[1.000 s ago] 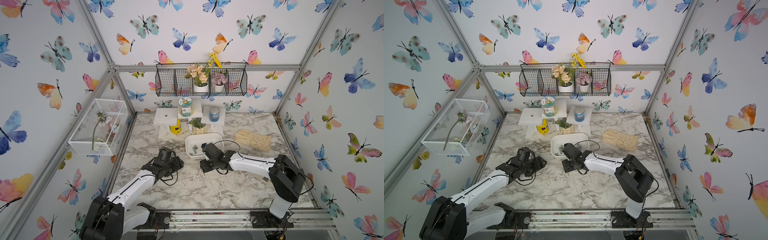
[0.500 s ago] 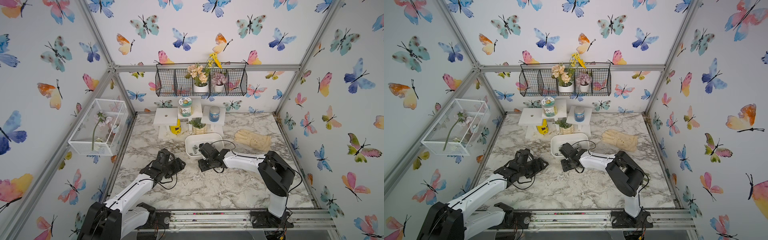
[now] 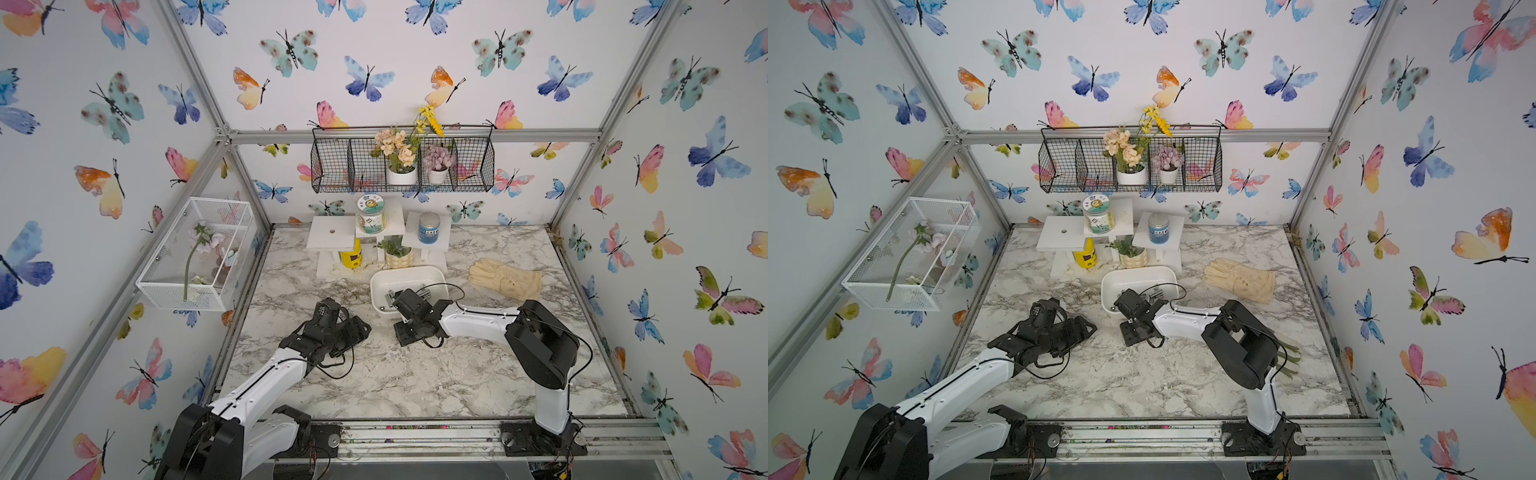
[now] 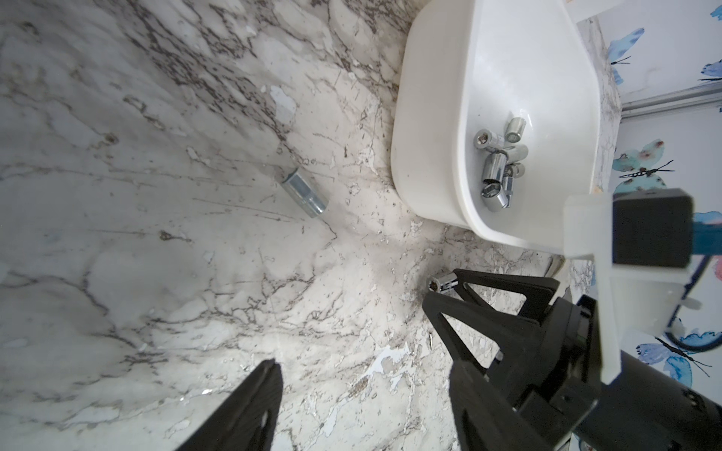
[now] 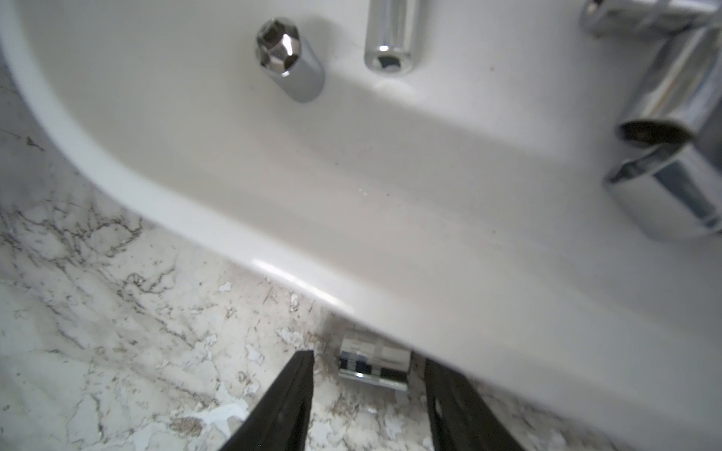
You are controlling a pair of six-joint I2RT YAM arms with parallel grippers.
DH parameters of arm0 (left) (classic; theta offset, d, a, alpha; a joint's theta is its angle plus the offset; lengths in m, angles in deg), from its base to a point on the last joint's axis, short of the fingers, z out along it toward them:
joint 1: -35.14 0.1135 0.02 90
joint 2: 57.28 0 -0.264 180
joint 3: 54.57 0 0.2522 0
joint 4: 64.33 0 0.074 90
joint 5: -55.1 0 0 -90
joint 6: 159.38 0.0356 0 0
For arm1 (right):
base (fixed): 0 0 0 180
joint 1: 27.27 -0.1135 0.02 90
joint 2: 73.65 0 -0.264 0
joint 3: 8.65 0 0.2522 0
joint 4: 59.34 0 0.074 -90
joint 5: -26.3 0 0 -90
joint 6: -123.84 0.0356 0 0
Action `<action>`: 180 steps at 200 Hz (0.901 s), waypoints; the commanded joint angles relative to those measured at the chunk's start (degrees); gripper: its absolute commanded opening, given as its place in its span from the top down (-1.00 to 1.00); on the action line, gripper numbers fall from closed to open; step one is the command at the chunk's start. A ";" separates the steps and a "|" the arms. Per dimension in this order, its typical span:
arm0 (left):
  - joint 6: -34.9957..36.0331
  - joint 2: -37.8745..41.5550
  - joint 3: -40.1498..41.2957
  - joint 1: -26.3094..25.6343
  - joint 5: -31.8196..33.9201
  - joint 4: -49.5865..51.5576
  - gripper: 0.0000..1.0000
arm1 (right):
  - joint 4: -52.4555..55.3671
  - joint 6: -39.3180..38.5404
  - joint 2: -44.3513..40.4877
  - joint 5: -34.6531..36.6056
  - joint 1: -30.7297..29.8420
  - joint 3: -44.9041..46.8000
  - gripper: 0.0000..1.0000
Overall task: Put the socket on the desktop into the storage box
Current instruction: Pick up the socket head from the center of the board, then place the socket head in the storage box.
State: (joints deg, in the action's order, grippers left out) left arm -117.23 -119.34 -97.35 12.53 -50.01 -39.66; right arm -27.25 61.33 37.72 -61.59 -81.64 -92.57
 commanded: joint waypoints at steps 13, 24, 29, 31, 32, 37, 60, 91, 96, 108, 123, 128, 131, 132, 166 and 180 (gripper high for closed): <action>0.04 0.98 0.54 0.20 -1.08 -0.28 -0.46 | 1.07 0.64 1.75 1.82 -0.39 -1.66 0.01; -0.09 1.07 0.62 0.23 -1.06 -0.27 -0.46 | 1.05 0.79 1.96 1.85 -0.39 -1.79 0.02; -0.11 1.13 0.77 0.20 -0.99 -0.28 -0.46 | 1.10 0.80 2.14 1.97 -0.39 -1.83 0.02; -0.13 1.15 0.80 0.27 -0.98 -0.28 -0.45 | 1.16 0.81 2.17 2.01 -0.39 -1.83 0.03; -0.13 1.15 0.80 0.23 -0.97 -0.28 -0.45 | 1.13 0.86 2.18 2.06 -0.39 -1.83 0.03; -0.14 1.15 0.85 0.23 -0.97 -0.28 -0.46 | 1.03 0.90 2.17 2.11 -0.34 -1.83 0.05; -0.22 1.24 0.97 0.26 -0.88 -0.28 -0.46 | 1.18 0.90 2.64 2.20 -0.39 -2.07 0.18; -0.24 1.47 1.04 0.20 -0.71 -0.15 -0.46 | 1.27 0.82 2.61 2.03 -0.39 -2.01 0.36; -0.22 1.44 1.05 0.20 -0.71 -0.08 -0.46 | 1.27 0.82 2.55 2.02 -0.39 -1.93 0.38; -0.29 1.36 1.03 0.20 -0.70 -0.19 -0.45 | 1.40 0.77 2.38 1.93 -0.39 -1.84 0.41; -0.31 1.24 1.03 0.24 -0.86 -0.27 -0.45 | 1.44 0.82 1.71 1.85 -0.47 -1.66 0.42; -0.31 1.24 1.06 0.20 -0.88 -0.33 -0.46 | 1.53 0.82 1.43 1.85 -0.47 -1.57 0.43; -0.35 1.24 1.14 0.24 -0.95 -0.37 -0.46 | 1.53 0.82 1.19 1.89 -0.47 -1.50 0.44; -0.37 1.24 1.15 0.22 -0.96 -0.37 -0.46 | 1.54 0.82 1.11 1.91 -0.43 -1.45 0.44; -0.13 0.94 0.41 0.20 -0.46 -0.02 -0.46 | 2.13 0.83 -1.87 2.32 -0.46 -0.61 0.45; -0.07 0.50 -0.28 0.05 -0.40 0.07 -0.45 | 2.96 0.82 -3.04 3.24 -0.47 -0.51 0.45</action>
State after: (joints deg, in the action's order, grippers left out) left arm -117.43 -118.93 -96.82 12.53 -50.01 -39.68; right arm -26.73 61.79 37.90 -60.65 -81.64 -93.55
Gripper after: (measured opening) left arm 0.727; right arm 0.288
